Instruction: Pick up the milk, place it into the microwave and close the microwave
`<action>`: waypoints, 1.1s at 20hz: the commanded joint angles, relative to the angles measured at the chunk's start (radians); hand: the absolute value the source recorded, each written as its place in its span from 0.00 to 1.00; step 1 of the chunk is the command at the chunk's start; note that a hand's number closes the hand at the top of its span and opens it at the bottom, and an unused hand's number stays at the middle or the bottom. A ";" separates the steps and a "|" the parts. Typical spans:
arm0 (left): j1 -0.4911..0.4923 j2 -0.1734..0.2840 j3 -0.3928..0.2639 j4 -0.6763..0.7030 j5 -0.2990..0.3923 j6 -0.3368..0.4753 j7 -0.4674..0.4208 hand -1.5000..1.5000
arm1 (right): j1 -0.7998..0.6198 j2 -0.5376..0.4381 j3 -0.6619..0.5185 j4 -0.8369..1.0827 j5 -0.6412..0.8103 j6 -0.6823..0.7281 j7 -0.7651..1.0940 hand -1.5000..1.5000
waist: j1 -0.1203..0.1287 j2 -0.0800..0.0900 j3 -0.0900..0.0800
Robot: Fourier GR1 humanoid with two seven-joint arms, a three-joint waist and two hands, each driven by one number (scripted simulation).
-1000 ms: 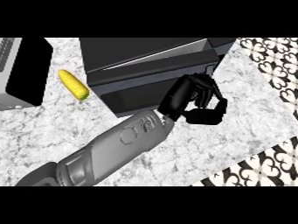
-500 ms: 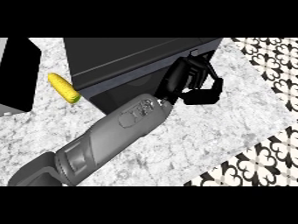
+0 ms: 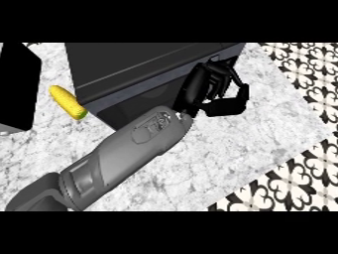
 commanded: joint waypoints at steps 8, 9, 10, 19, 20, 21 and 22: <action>-0.066 -0.029 -0.006 0.043 0.028 0.026 -0.019 1.00 | -0.043 -0.055 -0.033 0.026 -0.047 0.001 0.031 0.00 | -0.034 0.016 0.005; -0.067 -0.029 -0.009 0.048 0.026 0.027 -0.019 1.00 | -0.048 -0.063 -0.033 0.025 -0.049 0.001 0.038 0.00 | -0.029 0.016 0.004; -0.072 -0.029 -0.003 0.047 0.029 0.036 -0.021 1.00 | -0.050 -0.068 -0.035 0.028 -0.060 0.010 0.037 0.00 | -0.030 0.013 0.005; -0.075 -0.029 -0.013 0.041 0.055 0.052 -0.031 1.00 | -0.073 -0.102 -0.047 0.050 -0.100 0.018 0.059 0.00 | -0.039 0.014 0.004; -0.072 -0.029 -0.014 0.044 0.058 0.055 -0.034 1.00 | -0.070 -0.092 -0.039 0.052 -0.109 0.024 0.056 0.00 | -0.032 0.014 0.006; -0.072 -0.029 -0.024 0.045 0.056 0.055 -0.033 1.00 | -0.075 -0.097 -0.042 0.055 -0.118 0.021 0.061 0.00 | -0.038 0.017 0.006; -0.070 -0.029 -0.024 0.048 0.056 0.064 -0.035 1.00 | -0.080 -0.107 -0.046 0.056 -0.119 0.025 0.063 0.00 | -0.041 0.017 0.006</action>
